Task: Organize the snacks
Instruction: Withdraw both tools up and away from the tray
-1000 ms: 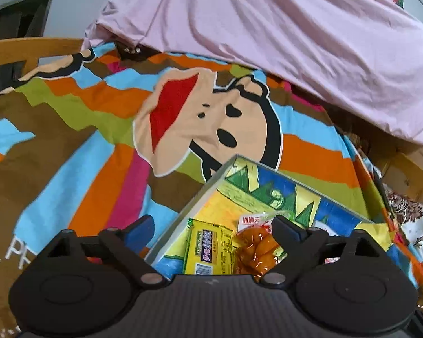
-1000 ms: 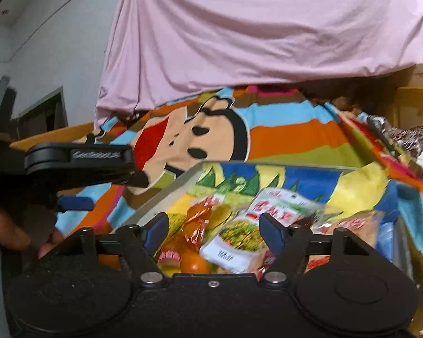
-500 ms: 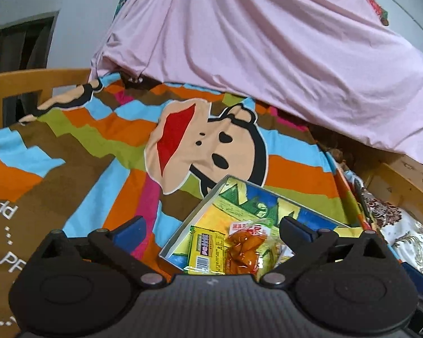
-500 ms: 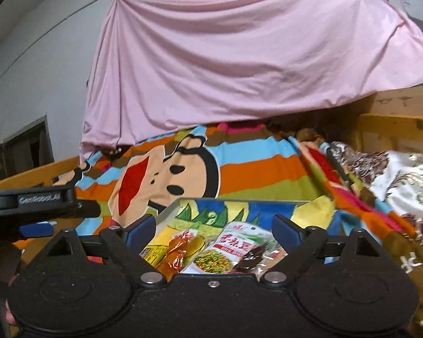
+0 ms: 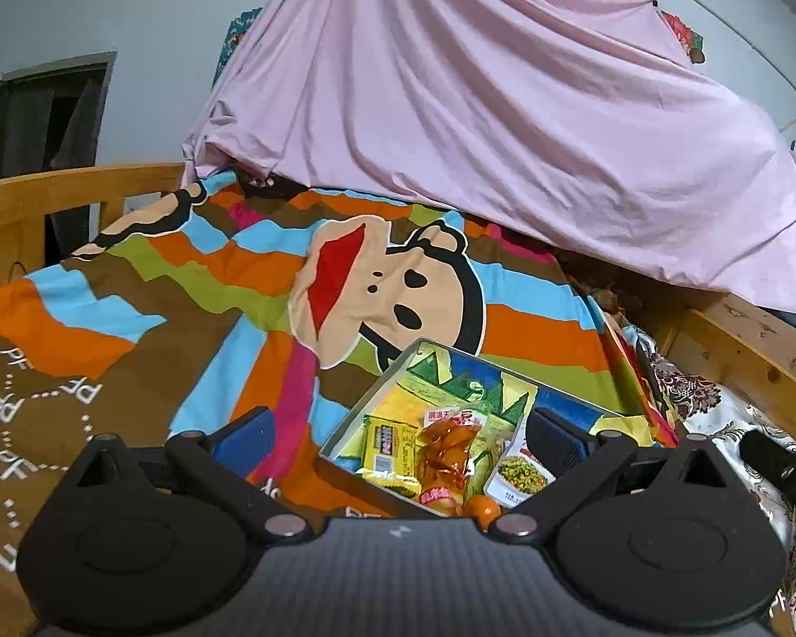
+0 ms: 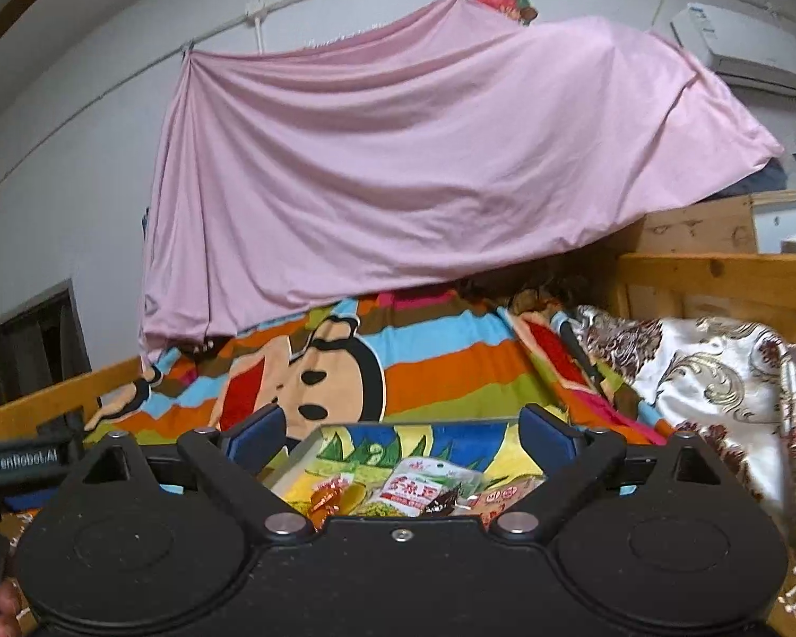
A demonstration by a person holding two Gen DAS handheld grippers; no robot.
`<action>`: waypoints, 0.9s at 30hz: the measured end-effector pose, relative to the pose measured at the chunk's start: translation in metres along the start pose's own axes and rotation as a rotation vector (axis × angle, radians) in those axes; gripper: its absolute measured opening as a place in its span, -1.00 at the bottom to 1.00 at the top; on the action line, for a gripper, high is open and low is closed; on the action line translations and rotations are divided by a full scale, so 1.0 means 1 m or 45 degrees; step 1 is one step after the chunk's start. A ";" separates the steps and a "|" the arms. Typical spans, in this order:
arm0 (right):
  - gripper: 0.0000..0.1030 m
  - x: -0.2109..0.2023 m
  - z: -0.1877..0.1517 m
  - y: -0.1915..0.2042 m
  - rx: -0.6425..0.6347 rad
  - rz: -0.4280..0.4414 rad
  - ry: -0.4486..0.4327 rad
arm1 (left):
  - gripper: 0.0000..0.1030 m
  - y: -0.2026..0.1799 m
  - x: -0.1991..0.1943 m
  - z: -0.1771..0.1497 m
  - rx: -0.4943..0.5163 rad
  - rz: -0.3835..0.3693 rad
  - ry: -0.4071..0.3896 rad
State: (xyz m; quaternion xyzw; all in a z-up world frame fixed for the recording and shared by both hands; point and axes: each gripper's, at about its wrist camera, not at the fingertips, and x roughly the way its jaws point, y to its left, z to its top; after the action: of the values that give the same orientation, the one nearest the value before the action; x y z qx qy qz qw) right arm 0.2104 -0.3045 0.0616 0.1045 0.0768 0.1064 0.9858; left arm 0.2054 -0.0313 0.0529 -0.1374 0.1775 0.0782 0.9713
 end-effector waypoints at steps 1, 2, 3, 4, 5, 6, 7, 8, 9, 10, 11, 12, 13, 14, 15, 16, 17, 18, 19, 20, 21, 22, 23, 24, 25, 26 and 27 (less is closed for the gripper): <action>0.87 -0.004 0.001 0.001 -0.003 0.001 -0.006 | 0.99 0.001 -0.004 -0.001 0.000 0.005 -0.004; 0.88 -0.009 0.001 0.002 -0.005 0.000 -0.011 | 0.99 0.003 -0.008 -0.001 0.000 0.010 -0.005; 0.89 -0.013 0.001 0.003 -0.006 0.000 -0.013 | 0.99 0.004 -0.012 -0.002 -0.001 0.013 -0.007; 0.91 -0.017 0.001 0.004 -0.007 0.001 -0.015 | 0.99 0.006 -0.016 -0.003 -0.002 0.015 -0.009; 0.93 -0.020 0.001 0.005 -0.008 0.002 -0.015 | 0.99 0.007 -0.020 -0.003 0.000 0.017 -0.010; 0.93 -0.023 0.001 0.006 -0.011 0.001 -0.015 | 0.99 0.008 -0.023 -0.004 0.002 0.018 -0.012; 0.94 -0.027 0.000 0.007 -0.013 0.001 -0.015 | 0.99 0.009 -0.027 -0.005 0.007 0.018 -0.014; 0.96 -0.031 0.000 0.007 -0.015 0.001 -0.016 | 0.99 0.010 -0.030 -0.006 0.013 0.018 -0.018; 0.96 -0.035 -0.001 0.008 -0.018 -0.001 -0.016 | 0.99 0.011 -0.033 -0.007 0.017 0.017 -0.021; 0.98 -0.038 -0.002 0.009 -0.022 -0.003 -0.017 | 0.99 0.012 -0.036 -0.008 0.021 0.016 -0.022; 0.98 -0.041 -0.002 0.010 -0.027 -0.005 -0.019 | 0.99 0.012 -0.039 -0.009 0.024 0.014 -0.023; 0.98 -0.044 -0.003 0.011 -0.030 -0.009 -0.020 | 0.99 0.013 -0.042 -0.010 0.026 0.013 -0.025; 0.98 -0.046 -0.003 0.012 -0.031 -0.012 -0.020 | 0.99 0.014 -0.045 -0.011 0.028 0.011 -0.027; 0.98 -0.049 -0.004 0.013 -0.032 -0.013 -0.020 | 0.99 0.015 -0.048 -0.012 0.030 0.010 -0.027; 0.98 -0.051 -0.004 0.014 -0.033 -0.015 -0.021 | 0.99 0.015 -0.050 -0.013 0.031 0.010 -0.028; 0.98 -0.054 -0.005 0.014 -0.034 -0.017 -0.023 | 0.99 0.016 -0.053 -0.014 0.033 0.009 -0.030; 0.98 -0.057 -0.006 0.015 -0.036 -0.017 -0.024 | 0.99 0.017 -0.055 -0.015 0.034 0.007 -0.032; 0.98 -0.059 -0.007 0.016 -0.039 -0.018 -0.025 | 0.99 0.017 -0.057 -0.016 0.036 0.006 -0.033; 0.98 -0.062 -0.008 0.017 -0.043 -0.020 -0.027 | 0.99 0.018 -0.060 -0.018 0.038 0.004 -0.035; 0.98 -0.065 -0.009 0.018 -0.047 -0.023 -0.029 | 0.99 0.019 -0.063 -0.019 0.041 0.001 -0.038; 0.98 -0.068 -0.011 0.019 -0.049 -0.024 -0.031 | 0.99 0.020 -0.066 -0.020 0.045 -0.001 -0.042; 0.98 -0.070 -0.012 0.019 -0.051 -0.025 -0.032 | 0.99 0.021 -0.068 -0.021 0.051 -0.002 -0.044; 0.98 -0.073 -0.013 0.020 -0.054 -0.026 -0.034 | 0.99 0.021 -0.070 -0.021 0.058 -0.004 -0.045; 0.98 -0.075 -0.014 0.021 -0.057 -0.029 -0.038 | 0.99 0.022 -0.073 -0.022 0.065 -0.006 -0.048; 0.98 -0.078 -0.015 0.023 -0.060 -0.032 -0.041 | 0.99 0.022 -0.075 -0.022 0.071 -0.008 -0.052; 0.98 -0.081 -0.017 0.024 -0.063 -0.035 -0.045 | 0.99 0.023 -0.077 -0.023 0.079 -0.012 -0.055; 0.98 -0.083 -0.018 0.025 -0.068 -0.037 -0.049 | 0.99 0.023 -0.080 -0.024 0.087 -0.015 -0.057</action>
State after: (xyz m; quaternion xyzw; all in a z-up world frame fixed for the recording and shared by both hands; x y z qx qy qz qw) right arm 0.1225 -0.2962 0.0606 0.0792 0.0564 0.0919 0.9910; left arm 0.1193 -0.0249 0.0550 -0.1033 0.1576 0.0695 0.9796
